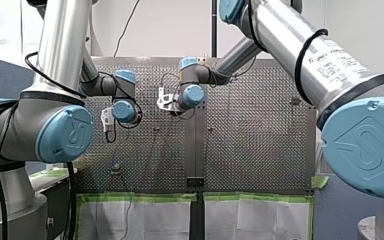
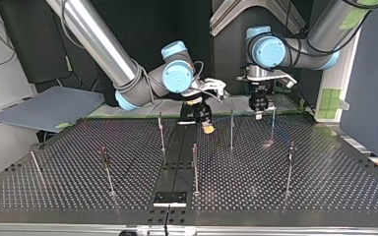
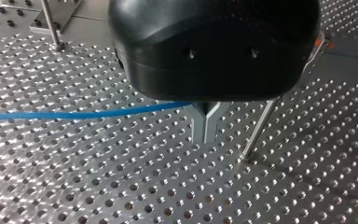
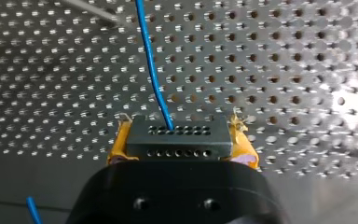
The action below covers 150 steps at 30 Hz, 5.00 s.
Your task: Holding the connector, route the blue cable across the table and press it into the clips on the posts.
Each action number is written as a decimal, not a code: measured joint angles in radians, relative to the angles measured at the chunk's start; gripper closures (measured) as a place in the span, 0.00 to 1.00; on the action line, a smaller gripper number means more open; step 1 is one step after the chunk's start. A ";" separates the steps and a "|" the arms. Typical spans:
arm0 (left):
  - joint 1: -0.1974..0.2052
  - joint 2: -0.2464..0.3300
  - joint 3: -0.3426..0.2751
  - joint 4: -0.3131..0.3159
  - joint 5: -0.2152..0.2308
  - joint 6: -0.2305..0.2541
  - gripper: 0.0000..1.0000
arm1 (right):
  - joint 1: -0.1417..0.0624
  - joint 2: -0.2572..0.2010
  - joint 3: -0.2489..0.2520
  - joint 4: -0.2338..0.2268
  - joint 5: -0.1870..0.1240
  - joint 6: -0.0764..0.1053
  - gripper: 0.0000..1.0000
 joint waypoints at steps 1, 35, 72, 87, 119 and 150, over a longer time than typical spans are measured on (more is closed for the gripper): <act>0.000 -0.004 0.000 0.003 0.004 0.000 1.00 | 0.000 0.000 0.007 -0.002 0.000 -0.001 1.00; 0.009 -0.125 0.011 0.112 0.087 -0.034 1.00 | -0.035 0.028 0.160 -0.117 -0.002 0.015 1.00; 0.010 -0.183 0.073 0.039 0.054 -0.038 1.00 | -0.080 0.005 0.144 -0.128 -0.039 0.025 1.00; 0.010 -0.128 0.028 0.026 0.042 -0.039 1.00 | -0.062 -0.027 0.151 -0.058 -0.023 0.021 1.00; -0.013 -0.262 0.148 0.127 0.109 -0.106 1.00 | -0.102 0.018 0.165 -0.120 -0.025 0.038 1.00; 0.046 -0.344 0.236 0.022 0.126 -0.106 0.00 | -0.153 0.018 0.149 -0.128 -0.042 0.036 1.00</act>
